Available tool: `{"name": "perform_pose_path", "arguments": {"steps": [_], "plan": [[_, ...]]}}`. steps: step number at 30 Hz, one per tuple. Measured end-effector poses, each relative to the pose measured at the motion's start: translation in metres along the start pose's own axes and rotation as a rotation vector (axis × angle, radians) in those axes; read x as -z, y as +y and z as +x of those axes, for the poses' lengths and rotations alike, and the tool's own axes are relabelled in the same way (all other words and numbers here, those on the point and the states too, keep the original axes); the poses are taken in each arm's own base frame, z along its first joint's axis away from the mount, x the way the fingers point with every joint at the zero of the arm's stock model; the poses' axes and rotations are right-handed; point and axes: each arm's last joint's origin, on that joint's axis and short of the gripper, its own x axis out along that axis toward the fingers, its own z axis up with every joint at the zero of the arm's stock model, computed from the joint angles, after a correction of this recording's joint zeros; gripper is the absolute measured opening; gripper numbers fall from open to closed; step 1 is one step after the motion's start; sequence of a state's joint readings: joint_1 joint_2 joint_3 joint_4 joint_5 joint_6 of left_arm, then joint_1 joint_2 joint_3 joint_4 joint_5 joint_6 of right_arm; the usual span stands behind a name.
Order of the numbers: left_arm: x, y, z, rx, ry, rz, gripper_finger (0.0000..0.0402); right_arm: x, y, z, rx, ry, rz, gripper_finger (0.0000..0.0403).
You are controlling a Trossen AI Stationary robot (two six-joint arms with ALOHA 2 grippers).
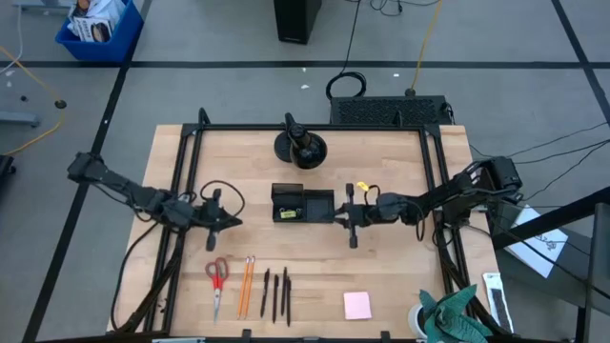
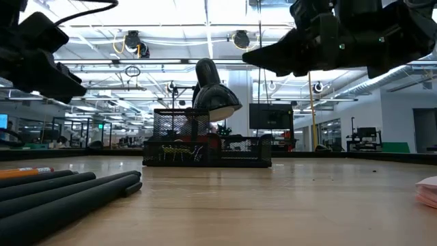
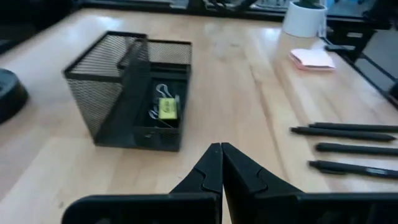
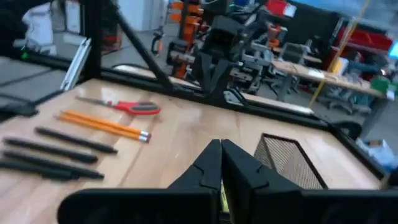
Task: Pick and place office supplies into organizer
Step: Put the orange pencil into the black desk organizer
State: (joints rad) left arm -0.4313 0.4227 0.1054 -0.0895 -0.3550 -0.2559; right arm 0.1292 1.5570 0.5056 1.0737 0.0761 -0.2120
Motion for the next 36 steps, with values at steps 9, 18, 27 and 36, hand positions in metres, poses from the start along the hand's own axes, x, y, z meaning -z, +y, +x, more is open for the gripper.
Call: {"name": "perform_pose_path", "arguments": {"steps": [9,18,27,36], "plan": [[-0.041,-0.032,-0.008,-0.062,0.309,-0.007,0.0005,-0.013,0.0,0.001,0.004,-0.055,-0.088,0.0001],[-0.064,-0.087,-0.004,-0.131,0.682,-0.004,0.0005,-0.009,0.01,-0.007,-0.07,0.11,-0.004,0.0001],[-0.05,-0.125,0.017,-0.188,0.569,-0.122,0.0005,-0.01,0.018,-0.009,-0.175,0.103,-0.004,0.0001],[-0.043,-0.148,0.048,-0.123,0.54,-0.452,0.0005,-0.001,0.02,-0.015,-0.205,0.132,-0.001,0.0001]]}}
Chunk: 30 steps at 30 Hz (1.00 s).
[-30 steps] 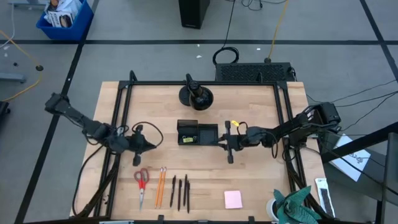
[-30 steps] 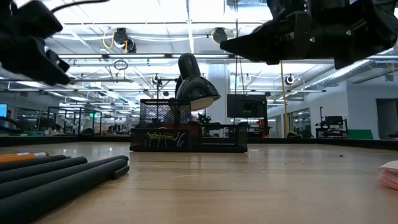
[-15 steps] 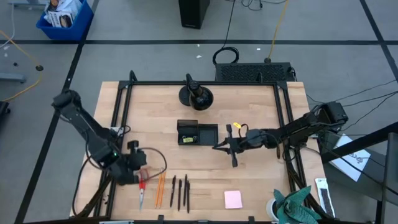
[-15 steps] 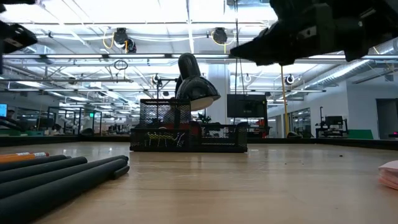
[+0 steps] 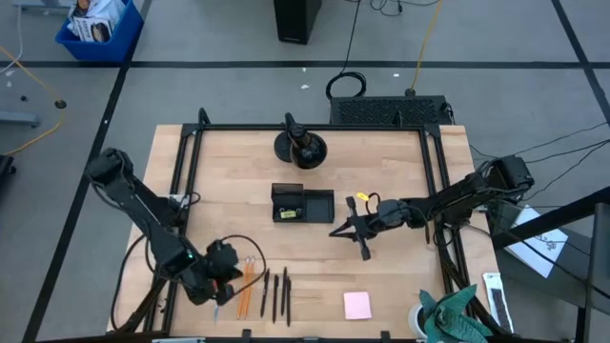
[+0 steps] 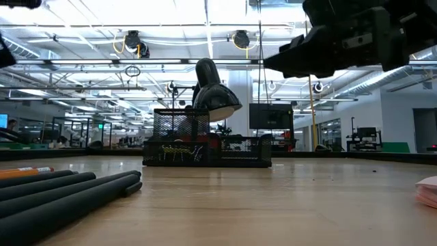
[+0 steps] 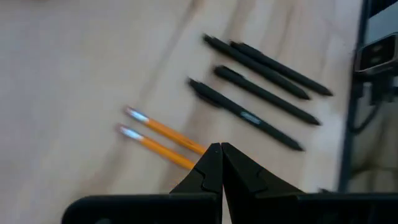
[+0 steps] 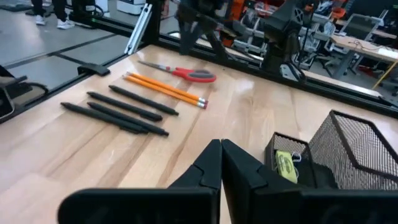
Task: Pick and place office supplies into organizer
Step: Put the orange pencil into the black desk organizer
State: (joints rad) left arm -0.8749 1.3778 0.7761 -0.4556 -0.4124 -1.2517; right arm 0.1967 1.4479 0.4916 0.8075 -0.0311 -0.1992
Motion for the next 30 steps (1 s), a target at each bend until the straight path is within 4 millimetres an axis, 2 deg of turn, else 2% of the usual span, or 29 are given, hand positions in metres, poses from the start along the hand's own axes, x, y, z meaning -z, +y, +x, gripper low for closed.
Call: {"name": "perform_pose_path", "arguments": {"steps": [5,10,16,22,26,30], "plan": [[0.006,-0.012,0.019,0.038,0.084,-0.113,0.0005,0.003,0.001,-0.012,-0.02,-0.012,-0.025,0.0001],[-0.003,-0.022,0.03,0.016,0.095,-0.126,0.0005,0.006,0.005,-0.035,-0.137,-0.111,0.006,0.0001],[-0.022,-0.031,0.034,0.06,0.043,-0.033,0.0005,0.012,0.009,-0.06,-0.173,-0.276,-0.001,0.0],[-0.035,-0.041,0.035,0.187,-0.047,0.059,0.0005,0.011,0.009,-0.064,-0.169,-0.301,-0.007,0.0],[-0.044,-0.032,0.04,0.127,-0.043,-0.049,0.0005,0.009,0.009,-0.064,-0.164,-0.32,-0.011,0.0],[-0.046,-0.012,0.044,-0.054,-0.019,-0.299,0.0005,0.006,0.007,-0.065,-0.136,-0.344,-0.011,0.0]]}}
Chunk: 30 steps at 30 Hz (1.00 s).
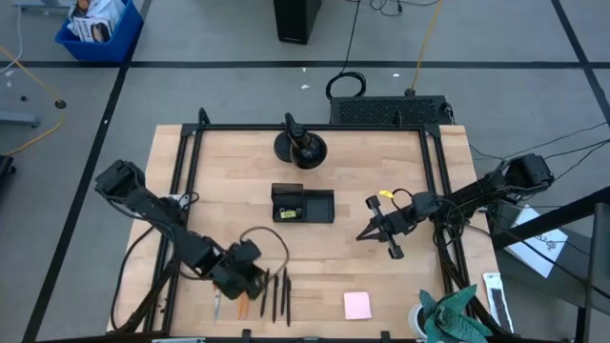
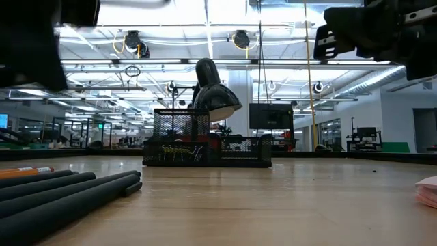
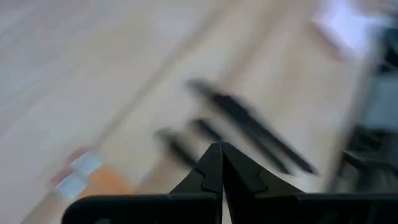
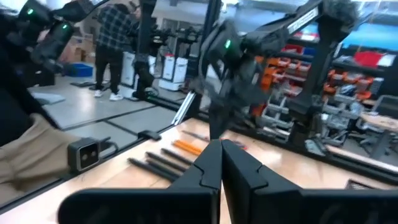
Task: Pick and place office supplies into organizer
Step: Put the orange pencil into the black desk organizer
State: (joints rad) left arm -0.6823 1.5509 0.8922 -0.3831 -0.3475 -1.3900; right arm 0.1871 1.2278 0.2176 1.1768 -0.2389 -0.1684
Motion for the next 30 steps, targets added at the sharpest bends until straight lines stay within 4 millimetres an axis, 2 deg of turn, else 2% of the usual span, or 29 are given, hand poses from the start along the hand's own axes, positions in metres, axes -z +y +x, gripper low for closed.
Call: {"name": "perform_pose_path", "arguments": {"steps": [3,6,11,24,30], "plan": [[-0.004,0.013,0.002,-0.125,0.053,-0.153,0.0005,-0.001,-0.001,0.0,0.023,-0.003,0.007,0.0],[-0.004,0.02,0.002,-0.187,0.112,-0.194,0.0005,-0.001,-0.001,0.0,0.033,-0.003,0.008,0.0],[-0.003,0.02,0.001,-0.192,0.188,-0.215,0.0005,-0.001,-0.001,0.0,0.034,-0.002,-0.002,0.0],[-0.008,0.027,0.002,-0.258,0.234,-0.274,0.0005,0.0,-0.003,0.0,0.042,0.007,-0.001,0.0],[-0.004,0.031,0.012,-0.301,0.255,-0.237,0.0009,0.0,-0.003,0.0,0.042,0.007,-0.001,0.0]]}}
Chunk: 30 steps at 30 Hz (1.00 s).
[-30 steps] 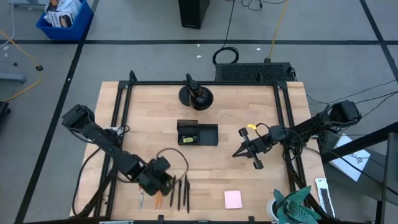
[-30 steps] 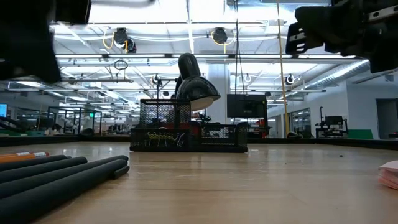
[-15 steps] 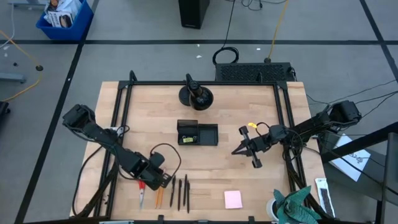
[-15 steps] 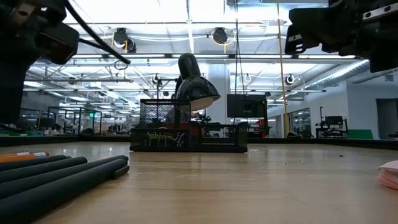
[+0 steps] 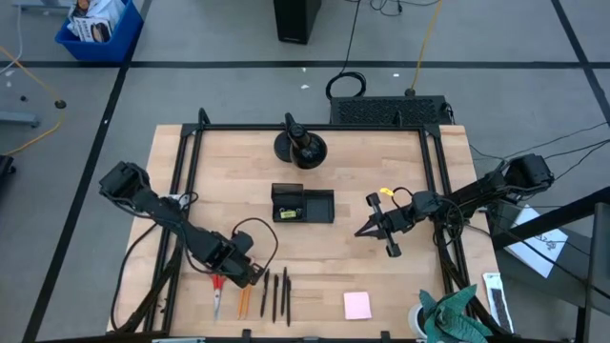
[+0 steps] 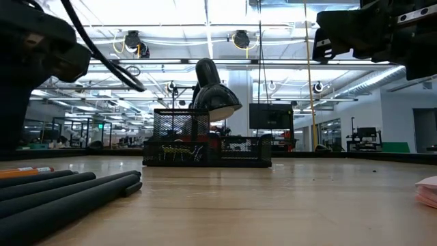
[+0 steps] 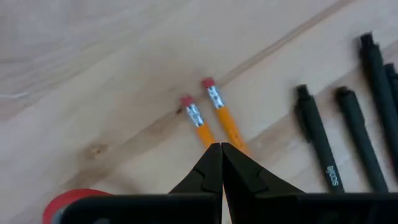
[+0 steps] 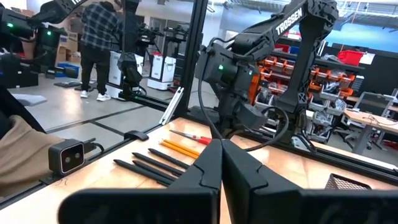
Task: Pick and place office supplies into organizer
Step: Put the orange pencil into the black desk organizer
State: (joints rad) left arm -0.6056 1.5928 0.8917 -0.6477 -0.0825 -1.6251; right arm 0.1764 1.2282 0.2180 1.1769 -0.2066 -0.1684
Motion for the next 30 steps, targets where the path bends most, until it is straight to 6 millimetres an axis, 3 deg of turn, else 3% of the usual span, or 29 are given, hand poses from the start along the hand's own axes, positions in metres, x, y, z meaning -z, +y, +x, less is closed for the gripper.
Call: {"name": "perform_pose_path", "arguments": {"steps": [15,30], "plan": [[0.002,0.001,0.01,-0.048,0.029,0.002,0.015,0.0,0.0,0.0,0.0,0.0,0.0,0.0],[-0.009,0.001,0.035,-0.141,0.061,0.008,0.0157,0.0,0.0,0.0,0.0,0.001,0.0,0.0]]}}
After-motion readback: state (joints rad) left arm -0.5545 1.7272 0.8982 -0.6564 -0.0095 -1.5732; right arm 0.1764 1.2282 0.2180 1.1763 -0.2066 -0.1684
